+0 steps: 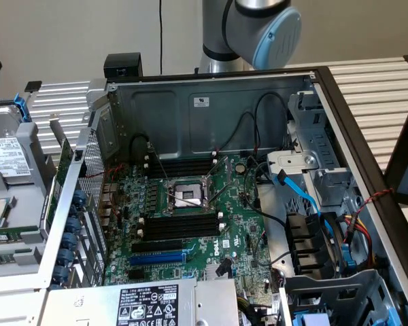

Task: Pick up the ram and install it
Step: 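Reach for the ram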

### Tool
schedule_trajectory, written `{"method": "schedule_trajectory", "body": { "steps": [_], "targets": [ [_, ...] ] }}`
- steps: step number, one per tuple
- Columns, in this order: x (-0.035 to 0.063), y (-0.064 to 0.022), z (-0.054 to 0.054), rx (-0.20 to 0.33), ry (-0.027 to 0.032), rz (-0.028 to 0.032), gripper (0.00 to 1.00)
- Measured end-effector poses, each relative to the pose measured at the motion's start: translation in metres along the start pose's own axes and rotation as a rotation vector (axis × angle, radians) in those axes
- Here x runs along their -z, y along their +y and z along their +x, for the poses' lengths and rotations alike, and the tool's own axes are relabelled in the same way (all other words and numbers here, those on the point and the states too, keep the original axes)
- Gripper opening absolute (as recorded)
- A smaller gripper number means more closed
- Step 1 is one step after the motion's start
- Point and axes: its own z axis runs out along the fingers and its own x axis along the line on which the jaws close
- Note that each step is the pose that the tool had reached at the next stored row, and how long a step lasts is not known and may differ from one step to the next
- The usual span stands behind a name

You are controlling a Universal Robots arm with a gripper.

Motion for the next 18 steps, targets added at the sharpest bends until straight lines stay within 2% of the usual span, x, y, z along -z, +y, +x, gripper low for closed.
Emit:
{"method": "schedule_trajectory", "body": {
  "steps": [6, 10, 18],
  "targets": [
    [-0.0041, -0.0012, 0.02, 0.0, 0.0001, 0.0, 0.1],
    [-0.0057, -0.0014, 0.025, 0.0, 0.0001, 0.0, 0.1],
    [-0.0058, -0.0011, 0.026, 0.0, -0.0001, -0.0001, 0.1]
  ]
}}
